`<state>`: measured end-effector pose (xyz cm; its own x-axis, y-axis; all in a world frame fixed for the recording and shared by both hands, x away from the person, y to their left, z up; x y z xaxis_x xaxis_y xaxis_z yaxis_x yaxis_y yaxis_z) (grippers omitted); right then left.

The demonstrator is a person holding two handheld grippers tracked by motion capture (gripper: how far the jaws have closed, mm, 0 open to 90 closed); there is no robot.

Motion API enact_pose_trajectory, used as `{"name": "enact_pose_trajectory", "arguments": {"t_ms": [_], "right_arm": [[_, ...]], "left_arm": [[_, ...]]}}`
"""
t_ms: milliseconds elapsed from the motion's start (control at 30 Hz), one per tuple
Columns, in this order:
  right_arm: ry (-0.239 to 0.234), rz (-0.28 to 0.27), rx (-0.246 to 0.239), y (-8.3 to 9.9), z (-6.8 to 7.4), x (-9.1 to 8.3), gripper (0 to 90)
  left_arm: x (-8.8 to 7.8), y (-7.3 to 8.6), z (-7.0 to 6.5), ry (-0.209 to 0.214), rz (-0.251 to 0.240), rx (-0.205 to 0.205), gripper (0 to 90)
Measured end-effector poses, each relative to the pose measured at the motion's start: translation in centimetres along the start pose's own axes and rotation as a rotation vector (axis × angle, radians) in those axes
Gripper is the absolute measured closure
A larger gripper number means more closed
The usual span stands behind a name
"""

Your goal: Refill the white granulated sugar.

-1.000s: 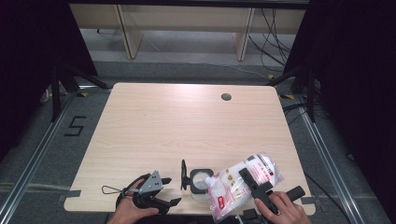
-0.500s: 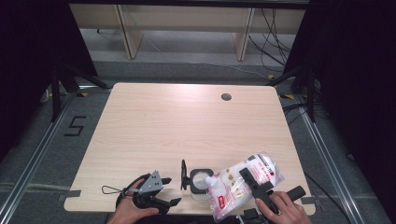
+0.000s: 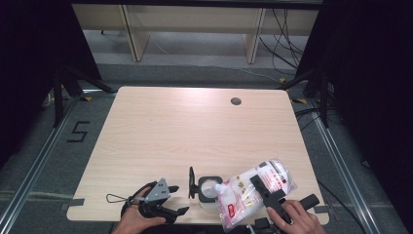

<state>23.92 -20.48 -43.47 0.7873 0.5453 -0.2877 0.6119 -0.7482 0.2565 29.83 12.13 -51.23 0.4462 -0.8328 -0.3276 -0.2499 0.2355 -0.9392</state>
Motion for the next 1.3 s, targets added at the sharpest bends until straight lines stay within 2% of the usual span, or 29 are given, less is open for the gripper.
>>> {"name": "enact_pose_trajectory", "arguments": {"t_ms": [100, 200, 300, 700, 767, 800, 1133, 1200, 1300], "right_arm": [[-0.001, 0.002, 0.000, -0.02, -0.02, -0.02, 50.4], [0.001, 0.014, 0.022, -0.04, 0.12, -0.13, 50.4], [-0.002, 0.006, 0.005, -0.08, -0.01, -0.06, 50.4], [-0.007, 0.006, 0.003, -0.05, -0.05, -0.09, 50.4], [0.003, 0.008, 0.013, -0.04, -0.02, -0.11, 50.5], [0.004, -0.002, -0.002, -0.04, -0.15, -0.06, 50.5], [-0.002, 0.008, -0.006, -0.06, -0.15, -0.14, 50.7], [0.003, 0.015, 0.011, -0.07, -0.04, -0.20, 50.7], [-0.001, 0.006, 0.000, -0.12, -0.20, -0.23, 50.8]], "left_arm": [[-0.01, -0.01, 0.01, 0.000, -0.001, 0.000, 23.1], [0.00, 0.01, 0.01, -0.001, -0.003, -0.002, 23.1], [-0.01, 0.00, 0.01, 0.000, -0.001, -0.001, 23.0], [-0.02, 0.01, 0.09, -0.003, -0.002, 0.005, 23.0], [0.01, 0.01, 0.04, -0.001, -0.006, 0.000, 23.1], [-0.05, -0.02, 0.08, -0.003, 0.003, 0.006, 23.1], [-0.06, -0.03, 0.08, -0.003, 0.004, 0.007, 23.1], [-0.02, 0.00, 0.08, -0.003, -0.003, 0.005, 23.0], [0.00, 0.02, 0.07, -0.006, -0.008, 0.006, 23.1]]}}
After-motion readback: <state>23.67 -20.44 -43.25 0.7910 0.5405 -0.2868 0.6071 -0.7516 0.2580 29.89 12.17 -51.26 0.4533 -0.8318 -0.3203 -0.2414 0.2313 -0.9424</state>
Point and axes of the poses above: each handheld gripper's, and its own axes: x roughly forward along the jaws, y roughly out of its underside, z roughly to its left, the point moved 1 cm from there along x, roughly forward along the jaws, and after that the axes turned 15 degrees about -z, right-handed, at the moved point
